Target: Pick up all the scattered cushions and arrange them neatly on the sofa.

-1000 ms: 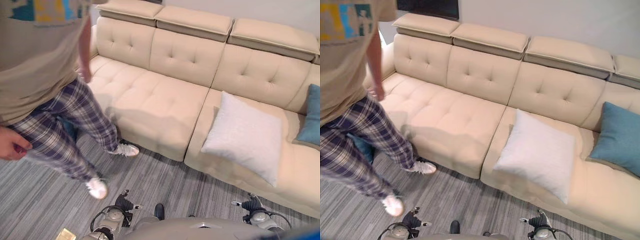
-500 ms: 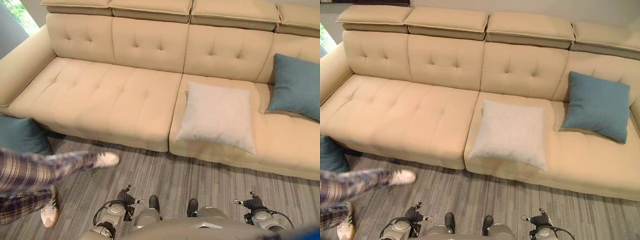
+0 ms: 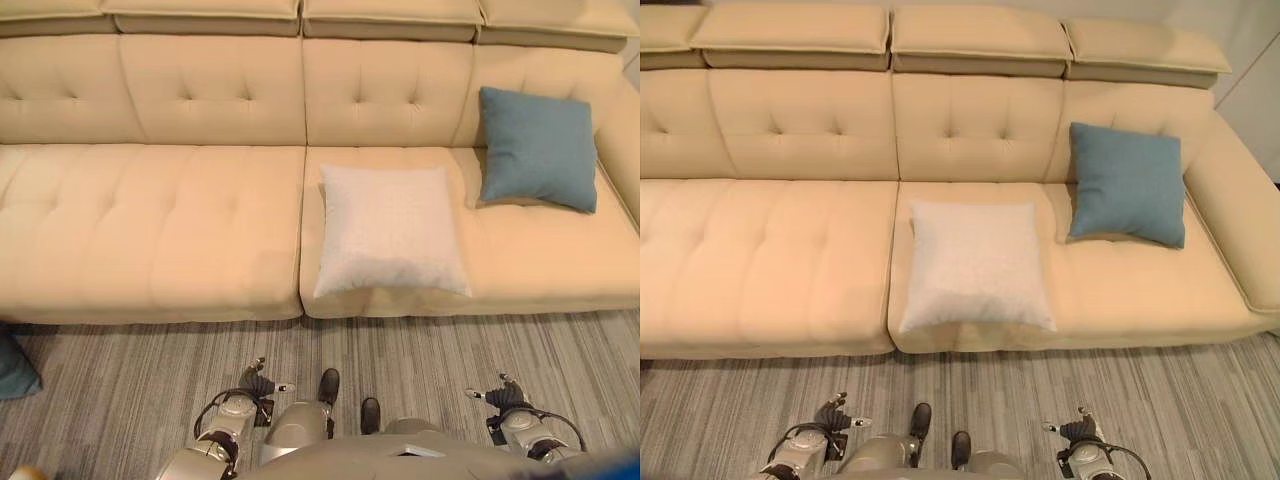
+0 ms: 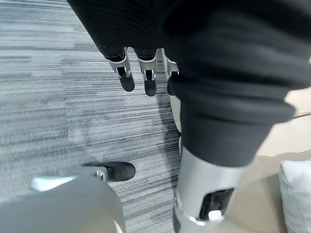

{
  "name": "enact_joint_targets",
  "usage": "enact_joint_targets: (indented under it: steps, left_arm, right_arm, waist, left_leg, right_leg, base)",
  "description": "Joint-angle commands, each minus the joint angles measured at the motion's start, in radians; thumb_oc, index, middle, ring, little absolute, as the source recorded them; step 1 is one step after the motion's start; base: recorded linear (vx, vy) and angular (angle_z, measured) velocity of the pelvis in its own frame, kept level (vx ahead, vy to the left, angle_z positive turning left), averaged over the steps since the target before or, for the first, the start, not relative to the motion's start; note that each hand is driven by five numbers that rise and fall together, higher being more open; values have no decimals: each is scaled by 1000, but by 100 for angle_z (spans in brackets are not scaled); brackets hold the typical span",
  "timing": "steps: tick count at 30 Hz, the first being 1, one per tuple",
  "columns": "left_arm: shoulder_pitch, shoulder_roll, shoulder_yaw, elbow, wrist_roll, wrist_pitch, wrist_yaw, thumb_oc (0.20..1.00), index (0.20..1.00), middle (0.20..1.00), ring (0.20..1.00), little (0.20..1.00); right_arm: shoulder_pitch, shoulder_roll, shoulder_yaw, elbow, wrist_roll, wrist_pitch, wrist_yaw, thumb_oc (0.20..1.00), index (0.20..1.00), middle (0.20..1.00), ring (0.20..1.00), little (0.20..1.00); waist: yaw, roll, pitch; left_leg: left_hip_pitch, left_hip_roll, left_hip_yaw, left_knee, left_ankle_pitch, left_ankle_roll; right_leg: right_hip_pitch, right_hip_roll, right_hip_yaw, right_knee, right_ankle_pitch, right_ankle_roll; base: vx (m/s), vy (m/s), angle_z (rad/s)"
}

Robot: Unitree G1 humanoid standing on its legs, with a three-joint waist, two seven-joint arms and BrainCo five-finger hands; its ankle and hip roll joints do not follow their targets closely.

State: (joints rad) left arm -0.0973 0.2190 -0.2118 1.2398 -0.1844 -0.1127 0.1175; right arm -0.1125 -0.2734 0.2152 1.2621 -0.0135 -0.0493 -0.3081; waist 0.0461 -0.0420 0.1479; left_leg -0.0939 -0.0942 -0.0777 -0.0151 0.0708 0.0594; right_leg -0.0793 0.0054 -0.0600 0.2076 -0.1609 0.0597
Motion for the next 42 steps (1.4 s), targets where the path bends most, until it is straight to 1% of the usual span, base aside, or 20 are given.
enact_joint_targets:
  steps: [1,2,3,5,6,7,8,11,15,16,17,19,22,23,24,25,26,34,36,42]
  left_arm:
    - [0,12,14,-8,-1,-13,18,1000,1000,1000,1000,1000]
    - [-1,14,15,-9,-4,-14,20,1000,1000,1000,1000,1000]
    - [0,15,16,-13,-9,-15,21,1000,1000,1000,1000,1000]
    - [-1,14,17,-11,-6,-14,17,1000,1000,1000,1000,1000]
    - [-1,13,17,-10,-6,-14,17,1000,1000,1000,1000,1000]
    - [-6,11,19,1,-7,-17,18,1000,1000,1000,1000,1000]
    - [-6,10,14,6,-6,-18,18,1000,1000,1000,1000,1000]
    - [-1,5,11,18,12,-18,22,1000,1000,1000,1000,1000]
    - [-2,-7,4,19,6,-19,26,1000,1000,1000,1000,1000]
    - [-5,-9,2,16,5,-19,27,1000,1000,1000,1000,1000]
    - [-12,-12,0,9,-10,-20,29,1000,1000,1000,1000,1000]
    - [-18,-14,4,7,-28,-20,32,1000,1000,1000,1000,1000]
    - [-16,-15,6,7,-36,-20,33,1000,1000,1000,1000,1000]
    - [-15,-20,3,14,-28,-16,30,1000,1000,1000,1000,1000]
    - [-17,-19,-1,18,-20,-14,30,1000,1000,1000,1000,1000]
    - [-17,-19,-1,18,-20,-14,30,1000,1000,1000,1000,1000]
    - [-21,-16,-7,17,-14,-13,30,1000,1000,1000,1000,1000]
    - [20,-2,29,27,-5,-9,32,1000,1000,1000,1000,1000]
    - [26,23,62,8,-25,-19,50,1000,1000,1000,1000,1000]
    - [5,54,78,-82,-72,-40,88,1000,1000,1000,1000,1000]
  right_arm:
    - [-8,-12,22,-19,19,-14,-8,1000,1000,1000,1000,1000]
    - [-10,-12,22,-20,18,-13,-8,1000,1000,1000,1000,1000]
    - [-16,-11,19,-23,18,-12,-9,1000,1000,1000,1000,1000]
    - [-22,-12,23,-23,9,-9,-10,1000,1000,1000,1000,1000]
    - [-22,-13,23,-23,9,-9,-10,1000,1000,1000,1000,1000]
    - [-29,-13,25,-23,-1,-2,-11,1000,1000,1000,1000,1000]
    - [-29,-15,24,-23,-3,2,-10,1000,1000,1000,1000,1000]
    - [-13,-15,26,-17,0,1,-7,1000,1000,1000,1000,1000]
    - [-1,-19,24,-15,12,-10,-13,1000,1000,1000,1000,1000]
    - [0,-20,22,-15,16,-11,-14,1000,1000,1000,1000,1000]
    - [3,-29,18,-16,29,-16,-17,1000,1000,1000,1000,1000]
    - [-1,-34,19,-19,39,-24,-20,1000,1000,1000,1000,1000]
    - [-1,-36,19,-17,44,-24,-19,1000,1000,1000,1000,1000]
    - [3,-40,18,-12,44,-24,-14,1000,1000,1000,1000,1000]
    - [6,-41,12,-12,51,-24,-15,1000,1000,1000,1000,1000]
    - [6,-41,12,-12,51,-24,-15,1000,1000,1000,1000,1000]
    - [9,-40,8,-5,55,-19,-18,1000,1000,1000,1000,1000]
    - [38,-15,-9,3,50,-20,-13,1000,1000,1000,1000,1000]
    - [32,-22,-32,-18,68,-32,-20,1000,1000,1000,1000,1000]
    - [6,-58,-54,-91,98,-54,-41,1000,1000,1000,1000,1000]
  waist:
    - [33,-17,-1]
    - [34,-14,1]
    - [36,-11,4]
    - [35,-6,3]
    - [35,-5,4]
    - [27,-2,9]
    - [19,-1,14]
    - [7,-19,-1]
    - [-4,-24,-20]
    - [-6,-26,-19]
    - [-7,-32,-8]
    - [-7,-37,-2]
    - [-1,-40,2]
    - [0,-42,2]
    - [-1,-40,2]
    - [-1,-41,1]
    - [3,-32,5]
    - [11,-32,-33]
    - [25,-36,-47]
    - [31,-36,-44]
  left_leg:
    - [-7,-5,-7,106,-153,-14]
    - [1,-4,-1,106,-160,-10]
    - [18,-2,7,104,-174,-6]
    - [39,5,15,91,-188,-5]
    - [41,6,15,91,-189,-5]
    - [65,9,12,82,-202,-8]
    - [75,10,2,81,-204,-11]
    - [110,2,-21,61,-223,-17]
    - [125,42,-43,57,-231,-58]
    - [115,51,-46,72,-231,-70]
    - [74,58,-49,145,-230,-91]
    - [47,55,-49,198,-218,-98]
    - [20,54,-45,214,-215,-97]
    - [-14,47,-22,193,-207,-91]
    - [-63,52,30,155,-166,-90]
    - [-63,51,31,154,-165,-90]
    - [-86,75,88,116,-130,-92]
    - [21,74,98,25,-121,-76]
    - [60,68,109,7,-134,-65]
    - [71,67,115,-20,-134,-64]
  right_leg:
    - [-44,-40,-24,37,116,74]
    - [-59,-50,-37,51,121,80]
    - [-76,-86,-81,30,137,80]
    - [-95,-116,-119,-31,168,72]
    - [-93,-114,-119,-32,168,72]
    - [-140,-140,-147,-112,213,78]
    - [-154,-142,-141,-121,224,82]
    - [-121,-126,-105,-171,239,78]
    - [-77,-104,-116,-201,229,55]
    - [-64,-100,-126,-212,224,49]
    - [-37,-95,-137,-231,214,36]
    - [-10,-80,-144,-255,204,22]
    - [13,-76,-147,-269,190,15]
    - [30,-77,-154,-280,181,17]
    - [37,-78,-168,-283,171,20]
    - [36,-78,-168,-282,171,20]
    - [40,-71,-178,-273,158,16]
    - [97,-79,-167,-273,154,32]
    - [114,-87,-155,-271,153,43]
    - [105,-91,-150,-282,164,54]
  base:
    - [51,104,-104]
    - [88,74,-33]
    - [104,-2,-27]
    - [108,-41,-43]
    - [215,-81,-33]
    - [234,-83,-19]
    - [291,-115,-7]
    - [219,-123,5]
    - [195,-196,53]
    - [146,-266,76]
    - [87,-196,76]
    - [75,-167,79]
    - [58,-69,40]
    - [90,-15,31]
    - [70,4,48]
    - [75,46,63]
    - [74,37,47]
    - [137,91,-16]
    - [179,95,-8]
    - [56,20,-8]
